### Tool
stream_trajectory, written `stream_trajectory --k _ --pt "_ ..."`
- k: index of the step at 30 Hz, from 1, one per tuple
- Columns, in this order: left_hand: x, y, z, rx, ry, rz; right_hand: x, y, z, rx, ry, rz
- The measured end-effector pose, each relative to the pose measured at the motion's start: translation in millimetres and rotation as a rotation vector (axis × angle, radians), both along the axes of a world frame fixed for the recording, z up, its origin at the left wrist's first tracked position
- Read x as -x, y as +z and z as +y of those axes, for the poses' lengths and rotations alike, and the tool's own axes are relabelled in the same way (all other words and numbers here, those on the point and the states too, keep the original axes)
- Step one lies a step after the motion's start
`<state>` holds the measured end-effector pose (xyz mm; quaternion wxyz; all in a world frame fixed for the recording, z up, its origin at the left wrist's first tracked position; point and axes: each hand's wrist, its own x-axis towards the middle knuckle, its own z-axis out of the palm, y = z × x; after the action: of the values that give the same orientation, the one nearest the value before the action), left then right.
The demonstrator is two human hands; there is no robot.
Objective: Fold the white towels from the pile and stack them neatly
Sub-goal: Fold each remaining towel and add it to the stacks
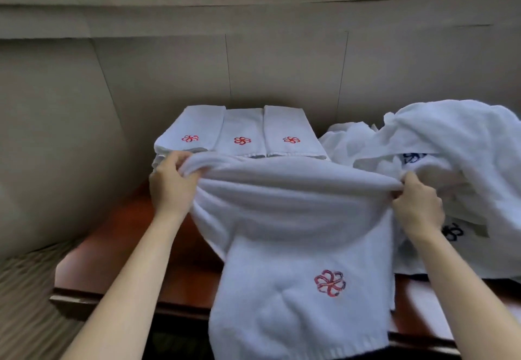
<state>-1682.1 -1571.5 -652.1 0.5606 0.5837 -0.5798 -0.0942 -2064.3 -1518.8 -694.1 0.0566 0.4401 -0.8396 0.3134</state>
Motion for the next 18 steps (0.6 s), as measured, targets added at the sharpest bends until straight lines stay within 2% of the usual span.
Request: stream_trajectory --k 2,3,6,8,11,13,15,18 --pt "1 -3 3 0.097 0.112 -0.14 0 -7 0 -0.015 0.037 0.006" --pt "2 -9 4 0.05 0.152 -0.19 2 -10 0 -0.024 0.051 -0.008" --pt "8 -29 4 -0.337 0.163 -0.293 10 -14 -3 -0.042 0.052 -0.066" --pt "16 -40 6 -0.492 0.045 -0.308 15 -14 -6 -0.085 0.053 -0.103" --pt "37 -45 18 -0.458 -0.173 -0.303 25 -14 -10 -0.153 0.086 -0.149" --pt "54 -49 34 -0.475 -0.327 -0.45 32 -14 -11 -0.194 0.094 -0.176" --pt "73 -57 52 -0.575 -0.476 -0.626 39 -17 -12 -0.253 0.105 -0.185" --pt "95 -79 69 -0.663 -0.475 -0.902 51 -21 -13 -0.279 0.093 -0.178"
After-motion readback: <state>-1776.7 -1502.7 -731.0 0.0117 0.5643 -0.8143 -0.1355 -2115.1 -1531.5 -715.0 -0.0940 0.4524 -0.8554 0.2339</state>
